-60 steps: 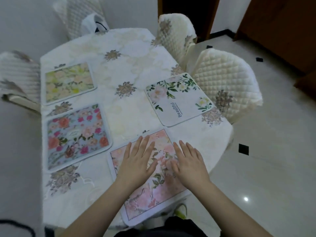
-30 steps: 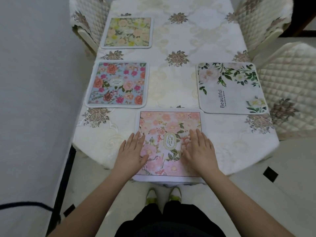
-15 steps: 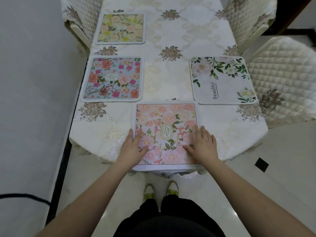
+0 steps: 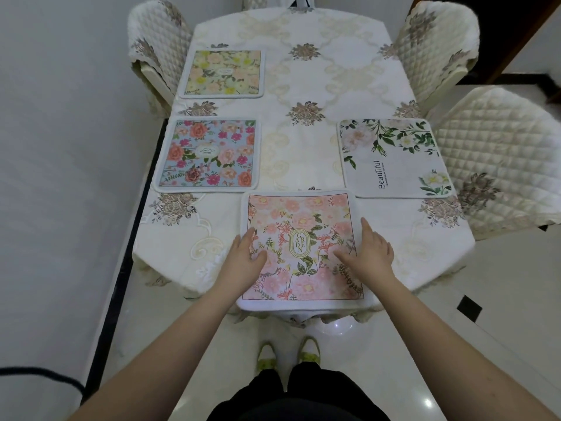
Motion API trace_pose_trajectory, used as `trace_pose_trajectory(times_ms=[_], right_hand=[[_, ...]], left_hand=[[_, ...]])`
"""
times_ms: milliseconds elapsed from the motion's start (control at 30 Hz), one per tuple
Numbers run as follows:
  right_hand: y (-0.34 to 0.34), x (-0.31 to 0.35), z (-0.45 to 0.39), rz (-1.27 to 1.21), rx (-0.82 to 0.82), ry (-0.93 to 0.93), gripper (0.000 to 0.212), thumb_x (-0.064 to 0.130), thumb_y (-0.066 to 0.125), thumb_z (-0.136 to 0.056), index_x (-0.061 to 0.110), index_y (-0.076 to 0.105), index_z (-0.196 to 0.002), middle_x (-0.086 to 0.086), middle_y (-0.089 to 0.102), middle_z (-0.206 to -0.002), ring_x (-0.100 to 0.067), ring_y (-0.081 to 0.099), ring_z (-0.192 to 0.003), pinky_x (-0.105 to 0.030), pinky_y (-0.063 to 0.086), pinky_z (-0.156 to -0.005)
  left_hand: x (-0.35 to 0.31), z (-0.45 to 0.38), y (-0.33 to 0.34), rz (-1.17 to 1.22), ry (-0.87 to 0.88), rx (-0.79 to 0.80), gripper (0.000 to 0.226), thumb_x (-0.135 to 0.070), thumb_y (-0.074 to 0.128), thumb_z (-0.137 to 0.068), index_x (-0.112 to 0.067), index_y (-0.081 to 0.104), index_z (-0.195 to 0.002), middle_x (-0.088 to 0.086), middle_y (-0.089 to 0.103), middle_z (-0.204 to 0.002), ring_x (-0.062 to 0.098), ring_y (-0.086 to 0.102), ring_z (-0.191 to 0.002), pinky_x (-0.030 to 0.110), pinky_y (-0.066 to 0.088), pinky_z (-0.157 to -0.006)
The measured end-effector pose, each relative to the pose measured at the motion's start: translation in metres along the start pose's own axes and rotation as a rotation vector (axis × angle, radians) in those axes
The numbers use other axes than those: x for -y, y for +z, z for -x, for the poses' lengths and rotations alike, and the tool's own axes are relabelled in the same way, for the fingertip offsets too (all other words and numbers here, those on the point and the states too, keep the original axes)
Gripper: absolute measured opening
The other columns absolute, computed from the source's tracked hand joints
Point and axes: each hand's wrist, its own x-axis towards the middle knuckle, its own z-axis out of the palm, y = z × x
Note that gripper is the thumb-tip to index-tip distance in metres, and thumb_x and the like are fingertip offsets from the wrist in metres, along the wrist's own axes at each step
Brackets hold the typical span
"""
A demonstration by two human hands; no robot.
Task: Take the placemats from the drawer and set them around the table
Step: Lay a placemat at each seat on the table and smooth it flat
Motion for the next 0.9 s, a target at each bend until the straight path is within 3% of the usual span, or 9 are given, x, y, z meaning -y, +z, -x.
trace_pose_trajectory(times_ms=[67, 133, 267, 333, 433, 567, 700, 800, 900], right_hand=[[-0.014, -0.002, -0.004, -0.304, 0.029, 0.017, 0.098, 0.043, 0.075, -0.083, 0.019, 0.015, -0.156, -0.007, 0.049, -0.142, -0.025, 0.053, -0.123, -0.039, 0.045, -0.095], [-0.027, -0.004, -0.005, -0.584, 0.102, 0.063, 0.089, 0.035, 0.074, -0.086, 0.023, 0.019, -0.155, 0.0, 0.052, -0.137, -0.013, 0.06, -0.102, -0.027, 0.048, -0.073], [-0.035, -0.01, -0.009, -0.692, 0.183, 0.141, 0.069, 0.031, 0.068, -0.092, 0.023, 0.033, -0.151, -0.003, 0.056, -0.135, -0.016, 0.061, -0.105, -0.031, 0.048, -0.076], [-0.031, -0.011, -0.005, -0.66, 0.269, 0.156, 0.063, 0.029, 0.067, -0.093, 0.027, 0.037, -0.149, -0.008, 0.063, -0.129, -0.023, 0.063, -0.107, -0.036, 0.048, -0.083], [-0.023, -0.009, 0.007, -0.538, 0.319, 0.125, 0.074, 0.027, 0.066, -0.093, 0.035, 0.024, -0.154, -0.005, 0.067, -0.123, -0.023, 0.065, -0.103, -0.038, 0.05, -0.084], [-0.018, -0.004, 0.016, -0.48, 0.219, 0.077, 0.076, 0.02, 0.061, -0.094, 0.035, 0.019, -0.155, -0.003, 0.063, -0.13, -0.023, 0.064, -0.107, -0.04, 0.053, -0.091], [-0.031, 0.003, 0.026, -0.497, 0.133, 0.055, 0.071, 0.02, 0.06, -0.095, 0.036, 0.024, -0.153, -0.002, 0.067, -0.121, -0.015, 0.067, -0.095, -0.032, 0.055, -0.077], [-0.051, 0.006, 0.041, -0.518, 0.022, 0.055, 0.07, 0.025, 0.061, -0.095, 0.039, 0.023, -0.152, 0.003, 0.069, -0.112, -0.006, 0.066, -0.088, -0.02, 0.049, -0.063], [-0.073, 0.005, 0.063, -0.562, -0.062, 0.053, 0.072, 0.029, 0.063, -0.094, 0.043, 0.02, -0.15, 0.008, 0.069, -0.11, -0.007, 0.068, -0.091, -0.026, 0.054, -0.069]], left_hand=[[-0.008, 0.003, -0.007, 0.227, -0.029, -0.102, 0.056, -0.032, 0.055, -0.099, -0.032, 0.034, -0.152, -0.003, 0.045, -0.15, 0.009, 0.054, -0.123, 0.026, 0.046, -0.091], [-0.014, 0.003, -0.014, 0.507, -0.087, -0.157, 0.054, -0.03, 0.058, -0.098, -0.035, 0.039, -0.149, -0.006, 0.055, -0.139, 0.012, 0.057, -0.121, 0.018, 0.05, -0.077], [-0.019, 0.0, -0.021, 0.694, -0.142, -0.098, 0.053, -0.021, 0.064, -0.096, -0.031, 0.044, -0.143, -0.004, 0.06, -0.124, 0.014, 0.063, -0.112, 0.027, 0.055, -0.078], [-0.018, 0.0, -0.018, 0.692, -0.158, -0.024, 0.051, -0.018, 0.065, -0.095, -0.036, 0.044, -0.139, -0.003, 0.063, -0.124, 0.016, 0.067, -0.107, 0.032, 0.058, -0.076], [-0.013, 0.003, -0.011, 0.482, -0.118, 0.013, 0.057, -0.017, 0.065, -0.094, -0.037, 0.041, -0.141, -0.007, 0.065, -0.127, 0.016, 0.067, -0.107, 0.04, 0.057, -0.09], [-0.01, 0.009, -0.008, 0.314, -0.045, 0.036, 0.076, -0.011, 0.056, -0.096, -0.042, 0.019, -0.154, -0.017, 0.054, -0.13, 0.013, 0.058, -0.112, 0.024, 0.047, -0.084], [-0.013, 0.007, -0.023, 0.25, 0.014, -0.003, 0.08, -0.011, 0.056, -0.096, -0.042, 0.013, -0.155, -0.016, 0.054, -0.128, 0.007, 0.061, -0.098, 0.013, 0.044, -0.07], [-0.027, 0.003, -0.039, 0.292, 0.072, -0.013, 0.081, -0.012, 0.059, -0.095, -0.042, 0.014, -0.155, -0.007, 0.055, -0.14, 0.014, 0.061, -0.11, 0.023, 0.051, -0.08], [-0.045, 0.001, -0.055, 0.326, 0.153, 0.052, 0.079, -0.014, 0.061, -0.096, -0.043, 0.017, -0.155, -0.008, 0.047, -0.15, 0.013, 0.057, -0.12, 0.023, 0.054, -0.085]])
